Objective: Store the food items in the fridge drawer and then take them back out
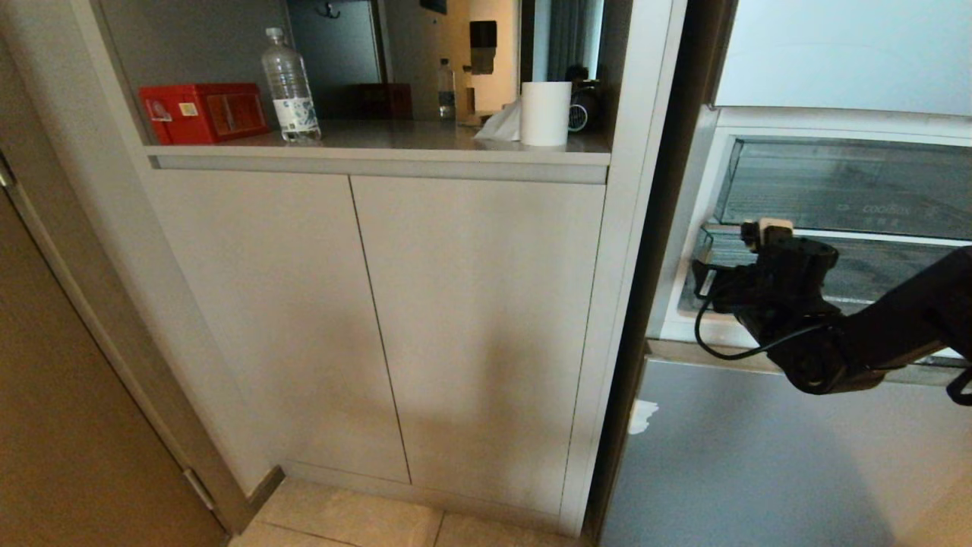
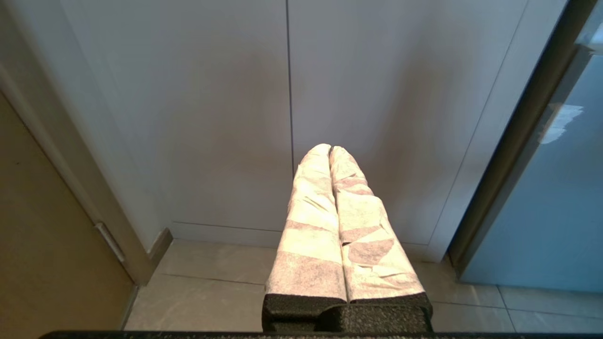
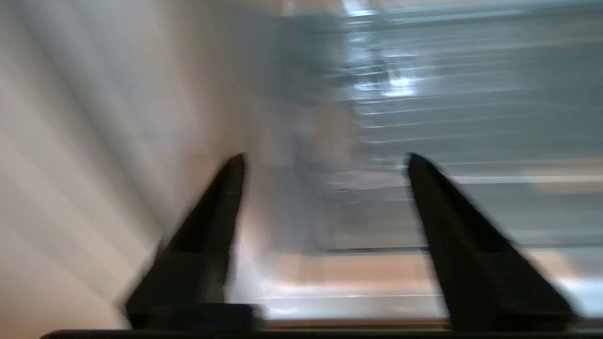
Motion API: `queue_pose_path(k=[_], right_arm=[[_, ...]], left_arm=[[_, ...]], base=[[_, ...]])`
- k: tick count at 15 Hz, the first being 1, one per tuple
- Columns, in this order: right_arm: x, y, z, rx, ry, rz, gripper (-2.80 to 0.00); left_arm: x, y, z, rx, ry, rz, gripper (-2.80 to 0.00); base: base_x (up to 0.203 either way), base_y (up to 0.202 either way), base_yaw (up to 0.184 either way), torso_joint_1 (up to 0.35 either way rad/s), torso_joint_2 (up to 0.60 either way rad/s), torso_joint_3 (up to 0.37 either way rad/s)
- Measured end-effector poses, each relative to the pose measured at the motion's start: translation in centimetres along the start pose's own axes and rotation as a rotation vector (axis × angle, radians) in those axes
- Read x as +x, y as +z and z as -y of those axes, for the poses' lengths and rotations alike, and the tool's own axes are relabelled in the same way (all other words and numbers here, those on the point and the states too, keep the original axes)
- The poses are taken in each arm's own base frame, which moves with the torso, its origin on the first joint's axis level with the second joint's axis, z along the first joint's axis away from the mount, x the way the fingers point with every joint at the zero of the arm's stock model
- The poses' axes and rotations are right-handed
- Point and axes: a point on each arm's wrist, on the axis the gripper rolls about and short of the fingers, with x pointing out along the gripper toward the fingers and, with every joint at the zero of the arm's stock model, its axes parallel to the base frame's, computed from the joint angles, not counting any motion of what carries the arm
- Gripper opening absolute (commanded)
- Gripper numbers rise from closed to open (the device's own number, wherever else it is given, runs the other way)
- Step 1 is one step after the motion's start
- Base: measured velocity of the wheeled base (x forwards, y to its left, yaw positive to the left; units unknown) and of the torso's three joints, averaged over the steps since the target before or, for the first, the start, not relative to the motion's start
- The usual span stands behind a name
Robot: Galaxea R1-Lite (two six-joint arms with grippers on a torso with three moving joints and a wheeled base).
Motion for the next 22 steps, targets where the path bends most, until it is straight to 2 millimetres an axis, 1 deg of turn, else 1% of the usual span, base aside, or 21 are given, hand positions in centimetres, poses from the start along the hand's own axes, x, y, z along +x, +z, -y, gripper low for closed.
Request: queue_pose_path(k=[3,12,13,14,18,22], right_arm=[[-0.5,0.0,-0.1,-0.005,0.009,-0.006,-2.80],[-0.9,0.4,0.1,-0.005,0.024,-0.005,-2.80],[-1.1,0.3,0.1,-0.006,0.050,-0.015,-1.71],[-1.3,0.3,0.2,-0.008,0.075,-0.025,0.00],[-1.3,0.5,1.6,-0.005,0.107,-0.032,0.00],[-0.9,1.0,2.4,-0.002,0.115,-0.013,0.00]], left_arm=[[0.0,0.0,0.0,0.000,0.000,0.000,-2.80],[0.0,0.0,0.0,0.000,0.000,0.001,-2.80],[0.0,0.0,0.0,0.000,0.000,0.000,-2.80],[0.0,0.0,0.0,0.000,0.000,0.000,-2.80],[0.0,0.0,0.0,0.000,0.000,0.000,-2.80],[0.0,0.0,0.0,0.000,0.000,0.000,-2.80]], base=[[0.000,0.000,0.000,0.000,0.00,0.000],[0.000,0.000,0.000,0.000,0.00,0.000],[0.000,0.000,0.000,0.000,0.00,0.000],[0.000,0.000,0.000,0.000,0.00,0.000],[0.000,0.000,0.000,0.000,0.00,0.000],[0.000,0.000,0.000,0.000,0.00,0.000]])
